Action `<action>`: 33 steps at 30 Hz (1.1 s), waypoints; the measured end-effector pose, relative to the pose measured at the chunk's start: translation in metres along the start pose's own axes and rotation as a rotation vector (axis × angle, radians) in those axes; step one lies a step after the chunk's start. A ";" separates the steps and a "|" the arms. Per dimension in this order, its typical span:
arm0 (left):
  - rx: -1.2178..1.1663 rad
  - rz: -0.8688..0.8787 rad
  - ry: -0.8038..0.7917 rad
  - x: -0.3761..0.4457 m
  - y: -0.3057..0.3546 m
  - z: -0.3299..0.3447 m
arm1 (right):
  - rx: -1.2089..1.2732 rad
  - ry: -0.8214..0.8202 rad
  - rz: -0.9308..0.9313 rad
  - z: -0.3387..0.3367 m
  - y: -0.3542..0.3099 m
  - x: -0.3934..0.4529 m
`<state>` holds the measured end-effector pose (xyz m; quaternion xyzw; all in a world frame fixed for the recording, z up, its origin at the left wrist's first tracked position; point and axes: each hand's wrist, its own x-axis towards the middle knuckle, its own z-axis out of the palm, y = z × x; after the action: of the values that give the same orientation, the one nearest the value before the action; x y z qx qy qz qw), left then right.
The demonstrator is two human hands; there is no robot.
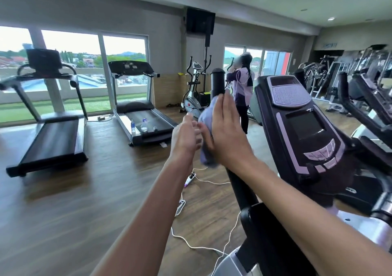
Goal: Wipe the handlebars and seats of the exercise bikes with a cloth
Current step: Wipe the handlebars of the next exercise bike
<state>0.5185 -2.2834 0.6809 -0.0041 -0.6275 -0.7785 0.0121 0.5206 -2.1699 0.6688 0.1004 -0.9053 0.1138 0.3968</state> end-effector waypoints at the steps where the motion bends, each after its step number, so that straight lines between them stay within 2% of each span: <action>1: 0.001 0.016 0.000 0.000 0.004 0.004 | 0.003 0.041 0.019 0.003 -0.003 0.015; 3: -0.017 0.070 0.016 -0.002 0.012 0.009 | -0.006 0.090 0.033 0.007 -0.004 0.033; 6: -0.050 0.181 0.060 0.000 0.012 0.015 | 0.056 0.045 -0.011 0.005 0.001 0.027; 8: 0.022 0.327 0.068 -0.015 0.006 0.024 | 0.250 -0.074 -0.020 -0.009 0.007 0.021; 10: 0.189 0.462 0.013 -0.023 -0.003 0.037 | 0.543 -0.166 0.022 -0.029 0.011 0.018; 12: 0.438 0.527 0.007 -0.024 -0.012 0.045 | 0.899 -0.144 0.202 -0.046 0.018 0.016; 13: 0.533 0.545 0.025 -0.020 -0.016 0.046 | 0.982 -0.116 0.281 -0.052 0.023 0.013; 14: 0.593 0.553 0.038 -0.015 -0.019 0.045 | 0.981 -0.097 0.316 -0.055 0.029 0.010; 16: 0.666 0.600 0.096 -0.010 -0.023 0.045 | 0.817 -0.091 0.304 -0.058 0.039 0.005; 20: 0.846 0.787 0.316 -0.016 -0.028 0.058 | 0.704 -0.153 0.302 -0.067 0.052 0.009; 22: 0.937 0.764 0.376 -0.016 -0.026 0.073 | 0.643 -0.186 0.276 -0.078 0.054 0.018; 24: 0.929 0.677 0.417 -0.010 -0.019 0.083 | 0.557 -0.188 0.252 -0.085 0.052 0.030; 26: 0.910 0.671 0.465 0.006 -0.015 0.085 | 0.450 -0.097 0.227 -0.091 0.047 0.047; 28: 0.861 0.720 0.495 0.028 -0.011 0.081 | 0.453 -0.058 0.144 -0.093 0.040 0.067; 33: 0.841 0.882 0.500 0.041 -0.003 0.076 | 0.303 -0.170 -0.042 -0.074 0.029 0.101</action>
<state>0.4767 -2.2090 0.6952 -0.0749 -0.7959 -0.3663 0.4761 0.4970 -2.1306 0.7881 0.1872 -0.9057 0.2317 0.3015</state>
